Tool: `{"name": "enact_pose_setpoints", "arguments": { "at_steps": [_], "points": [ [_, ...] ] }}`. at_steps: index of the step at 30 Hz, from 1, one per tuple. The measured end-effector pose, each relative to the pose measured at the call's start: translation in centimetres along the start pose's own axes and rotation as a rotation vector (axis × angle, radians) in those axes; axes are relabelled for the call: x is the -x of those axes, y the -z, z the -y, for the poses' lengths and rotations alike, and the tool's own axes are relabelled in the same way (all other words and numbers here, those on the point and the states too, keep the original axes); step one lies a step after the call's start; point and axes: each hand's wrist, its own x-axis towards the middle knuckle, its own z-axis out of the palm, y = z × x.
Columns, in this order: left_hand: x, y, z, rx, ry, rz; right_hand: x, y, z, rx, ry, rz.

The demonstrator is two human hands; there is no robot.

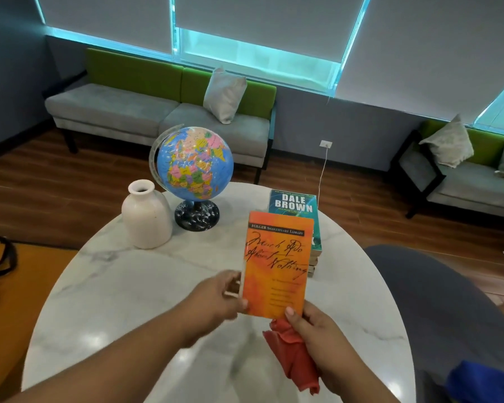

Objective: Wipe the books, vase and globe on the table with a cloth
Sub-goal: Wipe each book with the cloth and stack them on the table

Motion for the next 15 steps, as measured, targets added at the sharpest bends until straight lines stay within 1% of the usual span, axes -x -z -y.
{"name": "enact_pose_setpoints", "arguments": {
  "at_steps": [2,5,9,11,13,15],
  "points": [
    [-0.6,-1.2,1.0,-0.047,0.048,-0.029,-0.4,0.5,0.4,0.009,-0.018,-0.007],
    [-2.4,-1.8,0.5,-0.039,0.047,-0.104,-1.7,1.3,1.0,0.065,0.001,-0.049],
    [-5.8,-2.3,-2.2,0.0,-0.004,-0.169,-4.6,2.5,3.0,0.052,0.069,-0.171],
    [-7.9,-2.4,-3.9,0.006,-0.022,-0.194,-6.5,3.3,4.4,0.125,0.115,-0.226],
    [-10.1,-2.3,-5.4,0.005,-0.009,-0.219,-8.4,4.1,5.7,0.153,0.139,-0.26],
    [-11.8,-2.1,-6.4,0.003,0.017,-0.227,-9.9,4.6,6.7,0.116,0.128,-0.265]
  ]
}}
